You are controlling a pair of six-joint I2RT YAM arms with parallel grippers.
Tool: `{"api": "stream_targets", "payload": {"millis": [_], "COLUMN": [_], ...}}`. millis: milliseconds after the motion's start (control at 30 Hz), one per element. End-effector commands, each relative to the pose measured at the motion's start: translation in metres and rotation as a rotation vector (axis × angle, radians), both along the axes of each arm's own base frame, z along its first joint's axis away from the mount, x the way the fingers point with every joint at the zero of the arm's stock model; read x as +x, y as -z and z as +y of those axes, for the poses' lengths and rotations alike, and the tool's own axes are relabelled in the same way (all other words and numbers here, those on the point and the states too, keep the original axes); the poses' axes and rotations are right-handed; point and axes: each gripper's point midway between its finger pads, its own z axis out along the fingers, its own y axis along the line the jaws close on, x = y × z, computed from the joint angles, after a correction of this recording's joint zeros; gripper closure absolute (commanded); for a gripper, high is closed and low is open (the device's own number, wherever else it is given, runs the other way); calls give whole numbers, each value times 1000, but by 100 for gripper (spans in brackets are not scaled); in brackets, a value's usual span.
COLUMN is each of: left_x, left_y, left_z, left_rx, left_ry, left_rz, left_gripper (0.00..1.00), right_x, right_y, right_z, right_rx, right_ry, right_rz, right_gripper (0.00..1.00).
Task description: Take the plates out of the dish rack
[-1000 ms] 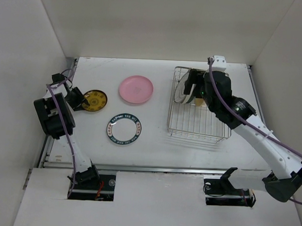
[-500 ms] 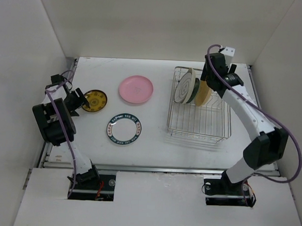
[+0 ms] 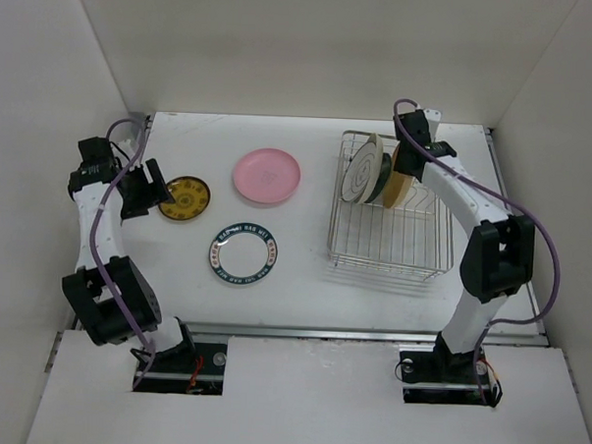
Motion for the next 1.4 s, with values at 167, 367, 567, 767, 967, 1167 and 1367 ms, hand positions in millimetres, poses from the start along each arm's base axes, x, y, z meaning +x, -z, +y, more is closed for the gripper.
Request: {"api": "stream_targets", "payload": {"millis": [167, 367, 567, 767, 967, 1167, 1367], "left_x": [-31, -31, -32, -32, -32, -33, -34], "left_y": [-20, -22, -27, -27, -27, -21, -13], "left_z": [-24, -24, -28, -30, -30, -29, -29], "left_rx": [27, 31, 24, 16, 16, 20, 7], "left_ry": [143, 143, 153, 150, 150, 153, 153], "left_rz": [-43, -52, -77, -88, -88, -69, -43], "left_gripper": [30, 29, 28, 28, 28, 28, 28], "right_x": [3, -32, -85, -82, -41, -29, 21], "right_y": [-52, -156, -251, -287, -247, -232, -144], "right_z": [-9, -33, -39, 45, 211, 319, 369], "right_rx": [20, -55, -160, 61, 423, 791, 877], "right_ry": [71, 151, 229, -87, -707, -1008, -863], "right_rz": [-147, -354, -517, -697, -617, -572, -426], "right_gripper": [97, 100, 100, 100, 100, 100, 100]}}
